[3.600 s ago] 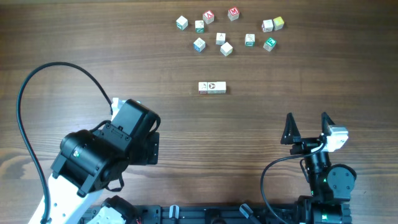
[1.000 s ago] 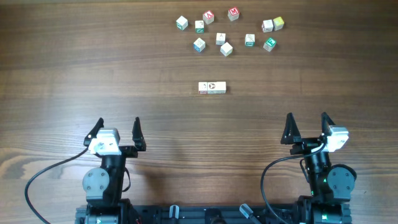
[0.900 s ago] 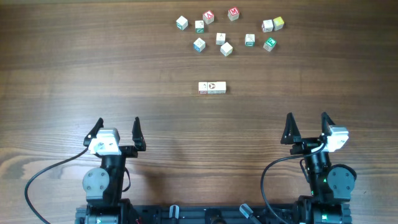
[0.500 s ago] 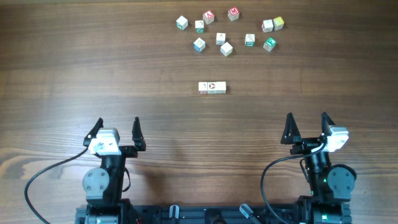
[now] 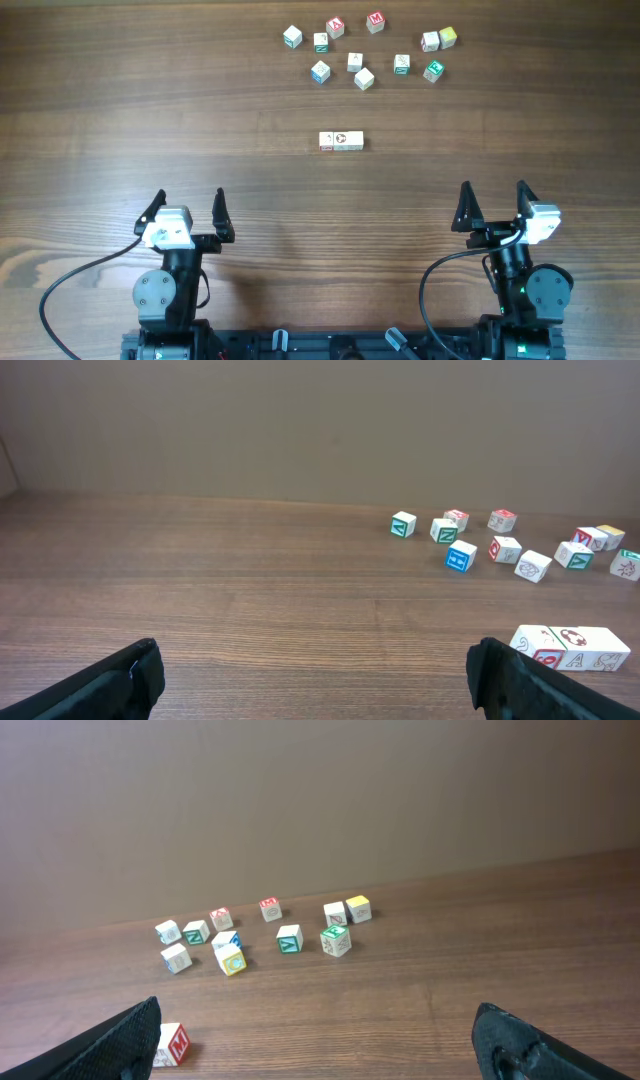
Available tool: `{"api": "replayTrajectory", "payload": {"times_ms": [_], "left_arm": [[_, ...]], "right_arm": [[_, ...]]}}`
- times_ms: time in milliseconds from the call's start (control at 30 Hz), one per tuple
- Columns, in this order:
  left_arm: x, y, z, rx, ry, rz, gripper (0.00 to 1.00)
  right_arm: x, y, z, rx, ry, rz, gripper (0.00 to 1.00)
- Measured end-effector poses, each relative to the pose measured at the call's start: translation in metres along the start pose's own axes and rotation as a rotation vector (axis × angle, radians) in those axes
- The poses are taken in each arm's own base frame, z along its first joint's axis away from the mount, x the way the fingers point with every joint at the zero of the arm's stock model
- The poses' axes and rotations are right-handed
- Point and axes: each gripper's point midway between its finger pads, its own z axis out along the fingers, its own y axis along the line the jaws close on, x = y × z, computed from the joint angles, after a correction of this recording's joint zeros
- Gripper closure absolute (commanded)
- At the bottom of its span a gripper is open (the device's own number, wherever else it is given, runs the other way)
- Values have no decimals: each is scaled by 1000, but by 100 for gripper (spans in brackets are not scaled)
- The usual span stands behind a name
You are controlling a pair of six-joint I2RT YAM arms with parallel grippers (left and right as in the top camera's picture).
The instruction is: Form a horizontal line
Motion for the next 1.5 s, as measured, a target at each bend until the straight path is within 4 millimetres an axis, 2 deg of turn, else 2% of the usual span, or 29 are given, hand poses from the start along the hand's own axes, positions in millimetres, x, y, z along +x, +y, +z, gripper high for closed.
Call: {"api": "replayTrajectory", "payload": {"times_ms": [1500], "left_arm": [[0, 0, 0, 0, 0, 0, 0]], "right_arm": [[0, 0, 0, 0, 0, 0, 0]]}}
